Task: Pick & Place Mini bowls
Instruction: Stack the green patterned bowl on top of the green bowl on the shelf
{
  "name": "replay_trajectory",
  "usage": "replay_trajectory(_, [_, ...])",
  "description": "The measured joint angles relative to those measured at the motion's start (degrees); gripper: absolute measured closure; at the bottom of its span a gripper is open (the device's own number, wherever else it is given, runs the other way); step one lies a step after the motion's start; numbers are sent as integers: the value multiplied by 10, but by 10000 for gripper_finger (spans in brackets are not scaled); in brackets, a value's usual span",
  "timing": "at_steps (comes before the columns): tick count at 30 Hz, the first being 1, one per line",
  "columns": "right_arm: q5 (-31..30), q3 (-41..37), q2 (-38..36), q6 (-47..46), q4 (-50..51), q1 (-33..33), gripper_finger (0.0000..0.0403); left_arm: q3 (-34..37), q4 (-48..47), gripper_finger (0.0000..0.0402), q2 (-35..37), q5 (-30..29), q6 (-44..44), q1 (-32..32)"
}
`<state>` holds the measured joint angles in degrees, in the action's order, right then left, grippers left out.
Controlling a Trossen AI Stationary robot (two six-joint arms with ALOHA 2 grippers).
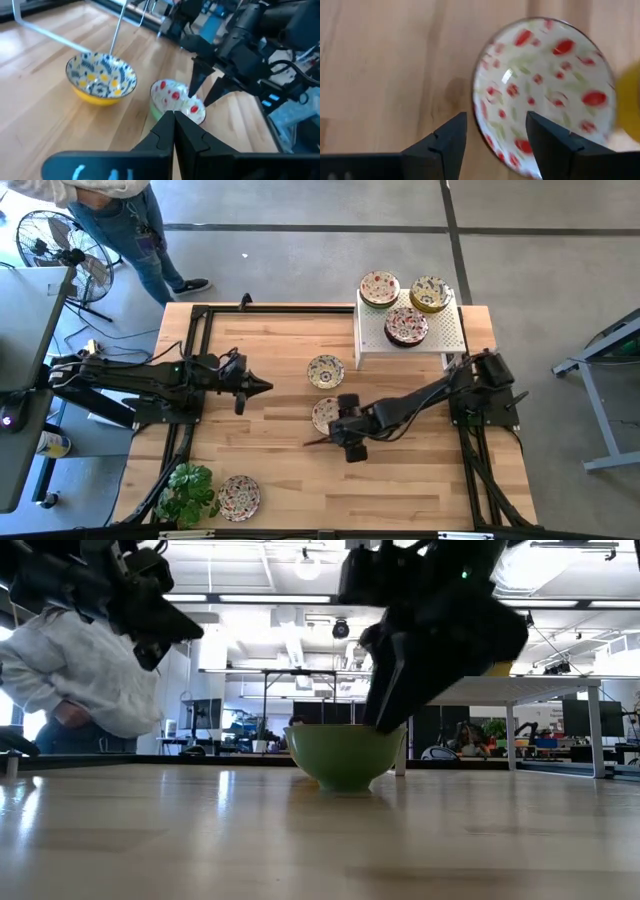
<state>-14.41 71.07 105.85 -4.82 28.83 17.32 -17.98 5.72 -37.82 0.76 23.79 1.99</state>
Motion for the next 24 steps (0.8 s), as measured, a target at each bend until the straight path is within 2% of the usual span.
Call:
replay_trajectory(5, [27,0,35,58,-40,0,213,0,-30,401,0,21,0,0])
replay_trajectory(8, [28,0,52,67,-38,-2,234,0,-31,401,0,35,0,0])
replay_trajectory(11, [28,0,59,65,-41,-2,276,0,-41,401,0,35,1,0])
replay_trajectory(17, [15,5,59,62,-51,-2,386,0,-64,401,18,29,7,0])
replay_trajectory(22, [32,48,60,48,-2,-1,377,0,-63,401,24,18,7,0])
replay_trajectory(24, [43,83,58,29,38,-3,388,0,-60,401,28,14,7,0])
